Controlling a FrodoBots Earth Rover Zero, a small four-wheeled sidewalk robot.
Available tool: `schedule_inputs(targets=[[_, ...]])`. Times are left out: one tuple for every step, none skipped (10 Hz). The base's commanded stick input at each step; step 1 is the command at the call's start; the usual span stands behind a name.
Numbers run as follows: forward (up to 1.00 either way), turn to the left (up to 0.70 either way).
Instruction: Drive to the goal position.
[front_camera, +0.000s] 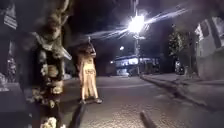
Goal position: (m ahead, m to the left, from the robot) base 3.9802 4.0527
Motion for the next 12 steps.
schedule_inputs(targets=[[0.00,0.00],[0.00,0.00],[0.00,0.00],[0.00,0.00],[0.05,0.01],[0.19,0.03],[0.60,0.03],[1.00,0.02],[1.00,-0.34],[1.00,-0.37],[1.00,-0.37],[1.00,-0.37]])
